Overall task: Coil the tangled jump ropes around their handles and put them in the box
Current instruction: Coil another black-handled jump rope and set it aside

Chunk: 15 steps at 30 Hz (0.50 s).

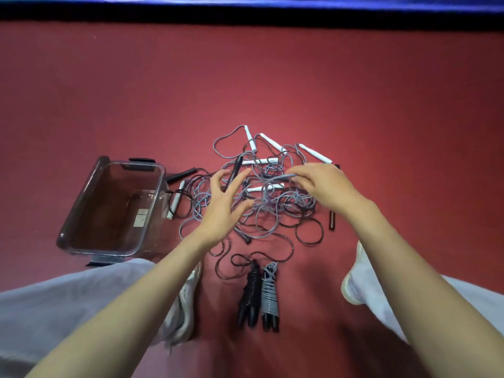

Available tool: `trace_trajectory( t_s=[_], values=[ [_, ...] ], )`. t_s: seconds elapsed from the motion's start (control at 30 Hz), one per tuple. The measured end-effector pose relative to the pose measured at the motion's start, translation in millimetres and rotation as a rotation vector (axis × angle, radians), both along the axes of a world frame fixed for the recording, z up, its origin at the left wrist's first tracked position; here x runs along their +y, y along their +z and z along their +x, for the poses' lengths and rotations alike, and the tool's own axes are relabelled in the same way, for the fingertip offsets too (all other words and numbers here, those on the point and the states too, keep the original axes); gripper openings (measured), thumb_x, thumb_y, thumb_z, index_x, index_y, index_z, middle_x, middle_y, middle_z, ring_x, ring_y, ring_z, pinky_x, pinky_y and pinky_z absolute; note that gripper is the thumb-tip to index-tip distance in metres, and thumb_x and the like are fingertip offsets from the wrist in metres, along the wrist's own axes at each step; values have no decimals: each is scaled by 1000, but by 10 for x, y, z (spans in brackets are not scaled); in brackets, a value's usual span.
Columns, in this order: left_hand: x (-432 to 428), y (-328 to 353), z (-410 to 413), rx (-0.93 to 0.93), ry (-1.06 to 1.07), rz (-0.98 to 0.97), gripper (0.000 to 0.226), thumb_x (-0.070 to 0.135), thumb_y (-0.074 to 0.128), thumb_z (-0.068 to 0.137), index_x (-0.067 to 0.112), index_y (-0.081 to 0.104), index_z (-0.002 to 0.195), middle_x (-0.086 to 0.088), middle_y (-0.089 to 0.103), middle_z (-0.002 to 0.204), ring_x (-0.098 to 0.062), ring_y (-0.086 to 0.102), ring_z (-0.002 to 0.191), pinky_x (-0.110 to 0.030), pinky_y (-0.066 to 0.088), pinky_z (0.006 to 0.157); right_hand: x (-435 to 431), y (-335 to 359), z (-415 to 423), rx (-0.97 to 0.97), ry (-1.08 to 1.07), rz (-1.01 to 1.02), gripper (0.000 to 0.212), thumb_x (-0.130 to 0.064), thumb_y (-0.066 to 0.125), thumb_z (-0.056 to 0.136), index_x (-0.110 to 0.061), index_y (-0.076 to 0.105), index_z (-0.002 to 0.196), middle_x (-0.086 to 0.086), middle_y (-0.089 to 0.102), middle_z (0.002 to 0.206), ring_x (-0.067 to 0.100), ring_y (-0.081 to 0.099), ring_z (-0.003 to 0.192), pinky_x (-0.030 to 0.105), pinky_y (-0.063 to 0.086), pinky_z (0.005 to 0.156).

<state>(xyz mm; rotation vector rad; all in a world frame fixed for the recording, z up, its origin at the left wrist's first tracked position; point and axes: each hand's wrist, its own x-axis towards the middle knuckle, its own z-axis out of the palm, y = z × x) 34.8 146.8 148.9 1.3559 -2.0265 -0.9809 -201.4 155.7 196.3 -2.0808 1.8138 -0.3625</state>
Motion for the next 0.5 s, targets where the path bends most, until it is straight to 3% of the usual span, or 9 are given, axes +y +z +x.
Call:
trace_trajectory(
  t_s=[0.07,0.1,0.17,0.2,0.27,0.33,0.4,0.5],
  values=[
    [93,83,-102,92,-28,-13,47,26,67,90,43,48,130,3,25,135,-21,42,115,-24,32,108,15,236,137,-20,108,-18,22,-29,50,98,-27,67,112,-3,70,98,23,61,95,41,47,82],
    [131,145,-164,138,-11,-41,34,24,65,91,36,58,123,8,31,128,-11,47,113,-23,35,105,23,305,176,-53,121,-23,19,-31,52,96,-29,67,107,-5,69,90,21,61,88,41,48,78],
    [149,274,-259,232,79,-72,13,18,60,94,20,70,102,10,40,112,12,46,100,-9,32,95,45,396,194,-69,100,-37,13,-32,56,94,-29,67,99,-7,63,77,19,56,78,35,44,70],
    [146,347,-282,292,130,-54,11,17,59,95,19,70,95,8,43,106,14,47,95,-5,32,90,55,409,168,-52,77,-31,10,-31,58,93,-27,66,96,-7,59,73,19,53,76,32,39,67],
    [134,469,-289,402,217,6,13,18,57,96,21,68,91,7,46,99,12,49,88,-3,33,85,77,365,88,-1,61,-15,4,-27,62,90,-23,62,89,-9,55,75,20,53,85,30,34,72],
    [125,519,-267,414,284,6,15,20,54,98,20,67,92,7,45,94,10,48,83,-4,33,82,100,211,-25,46,10,11,6,-25,62,90,-24,57,87,-6,58,94,21,48,112,36,33,94],
    [94,461,-231,318,327,2,15,21,52,99,18,67,94,3,45,98,13,45,82,-10,34,83,119,100,-148,-110,-121,45,6,-23,61,92,-23,57,87,2,61,99,23,51,111,38,35,97],
    [98,353,-211,135,364,123,24,15,58,95,15,60,118,-7,35,118,19,37,78,-13,32,90,161,157,-205,-540,-220,69,7,-18,61,93,-21,63,87,4,65,83,13,58,79,28,42,74]
  ],
)
